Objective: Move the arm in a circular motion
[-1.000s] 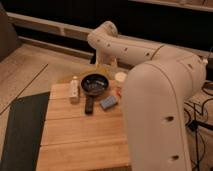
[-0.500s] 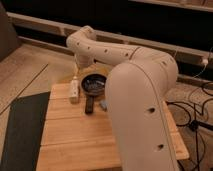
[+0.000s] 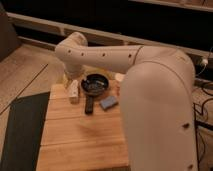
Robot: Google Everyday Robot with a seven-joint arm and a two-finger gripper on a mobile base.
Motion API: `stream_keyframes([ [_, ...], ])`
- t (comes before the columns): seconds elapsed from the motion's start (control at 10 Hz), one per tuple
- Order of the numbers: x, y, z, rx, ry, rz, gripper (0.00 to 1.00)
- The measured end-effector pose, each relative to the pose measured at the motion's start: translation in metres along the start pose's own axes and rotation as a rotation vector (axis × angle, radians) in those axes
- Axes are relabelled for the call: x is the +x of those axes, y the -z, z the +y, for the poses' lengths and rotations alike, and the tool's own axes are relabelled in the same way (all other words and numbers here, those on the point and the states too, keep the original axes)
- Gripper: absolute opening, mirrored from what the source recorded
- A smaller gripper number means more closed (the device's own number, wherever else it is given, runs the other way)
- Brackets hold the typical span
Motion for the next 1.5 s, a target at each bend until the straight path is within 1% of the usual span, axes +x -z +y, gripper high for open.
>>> stream_keyframes([
  [0.1,0.012,0.005,-0.002,-0.002,-0.04,0.003,0.65],
  [0.2,0.03,0.011,-0.009,0.0,-0.1,0.01,0.65],
  [0.3,0.049,0.019,-0.029,0.021,-0.186,0.019,0.65],
  [0.4,0.06,0.024,-0.048,0.047,-0.252,0.025,0.65],
  [0.5,0.072,0.032,-0.076,0.086,-0.332,0.027,0.65],
  [0.6,0.077,0.039,-0.1,0.126,-0.391,0.023,0.65],
  [0.7,0.079,0.048,-0.129,0.182,-0.458,0.019,0.65],
  [0.9,0.067,0.052,-0.164,0.254,-0.516,0.029,0.65],
  [1.0,0.056,0.05,-0.182,0.285,-0.545,0.041,0.65],
  [1.1,0.047,0.047,-0.192,0.294,-0.558,0.047,0.65],
  [1.3,0.024,0.033,-0.216,0.283,-0.589,0.053,0.65],
  [1.4,0.008,0.026,-0.223,0.264,-0.576,0.043,0.65],
  [1.5,-0.012,0.016,-0.222,0.233,-0.529,0.027,0.65],
])
